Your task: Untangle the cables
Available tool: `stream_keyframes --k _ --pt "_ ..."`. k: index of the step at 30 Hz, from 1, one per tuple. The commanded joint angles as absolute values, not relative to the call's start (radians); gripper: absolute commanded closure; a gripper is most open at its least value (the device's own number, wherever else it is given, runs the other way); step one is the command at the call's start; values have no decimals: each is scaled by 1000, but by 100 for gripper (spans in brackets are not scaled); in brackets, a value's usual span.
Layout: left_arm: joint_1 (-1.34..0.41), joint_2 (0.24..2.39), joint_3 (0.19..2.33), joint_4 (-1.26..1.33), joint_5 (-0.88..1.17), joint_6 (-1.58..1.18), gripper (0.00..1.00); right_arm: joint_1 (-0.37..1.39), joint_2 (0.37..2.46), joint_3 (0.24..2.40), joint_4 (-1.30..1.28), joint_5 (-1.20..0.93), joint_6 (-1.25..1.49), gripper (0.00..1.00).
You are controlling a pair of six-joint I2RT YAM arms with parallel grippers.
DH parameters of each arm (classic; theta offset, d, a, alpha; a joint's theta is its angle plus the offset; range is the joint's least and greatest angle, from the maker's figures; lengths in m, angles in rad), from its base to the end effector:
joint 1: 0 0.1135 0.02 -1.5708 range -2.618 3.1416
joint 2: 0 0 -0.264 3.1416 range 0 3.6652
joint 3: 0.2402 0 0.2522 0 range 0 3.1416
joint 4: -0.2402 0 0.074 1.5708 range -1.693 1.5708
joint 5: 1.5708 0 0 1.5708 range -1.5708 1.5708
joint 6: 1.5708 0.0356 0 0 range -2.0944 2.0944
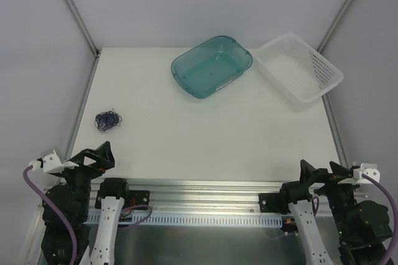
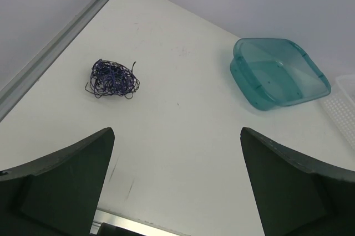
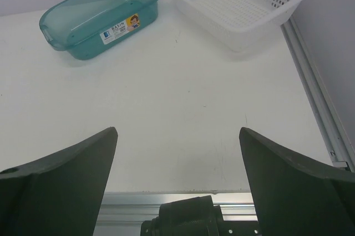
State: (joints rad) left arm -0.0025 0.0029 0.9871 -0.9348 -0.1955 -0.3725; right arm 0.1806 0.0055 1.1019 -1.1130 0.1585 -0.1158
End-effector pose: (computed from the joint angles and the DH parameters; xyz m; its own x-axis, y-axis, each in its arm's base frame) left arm -0.0496 0.0070 0.3569 0.1157 -0.3573 -0.9268 -0.1605 0.9141 -0.3724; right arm -0.0741 -0.0192 0.3585 -0.0137 -0.1185 -0.9929 -0.0239 0.9927 -0.1181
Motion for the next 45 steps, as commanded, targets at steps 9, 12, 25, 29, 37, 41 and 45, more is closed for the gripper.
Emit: stream_keyframes --k 9,12,25,29,37,41,45 --pt "3 -153 963 -939 -195 -459 1 170 -98 1097 -1117 33 -8 3" --pt "3 -117 936 -940 -152 -500 1 170 -46 1080 -1095 -33 -3 3" --pt "3 355 821 -916 -113 -718 1 167 276 1049 -1152 -180 6 3" --pt "3 595 827 -824 -126 -709 1 169 344 1025 -1175 -215 8 3" --pt "31 876 859 -618 -386 -712 1 169 315 989 -1137 -322 -25 3" --pt "113 1072 891 -545 -396 -701 1 169 256 960 -1117 -374 -21 3" --pt "204 1219 908 -465 -342 -706 1 169 224 950 -1114 -374 -23 3"
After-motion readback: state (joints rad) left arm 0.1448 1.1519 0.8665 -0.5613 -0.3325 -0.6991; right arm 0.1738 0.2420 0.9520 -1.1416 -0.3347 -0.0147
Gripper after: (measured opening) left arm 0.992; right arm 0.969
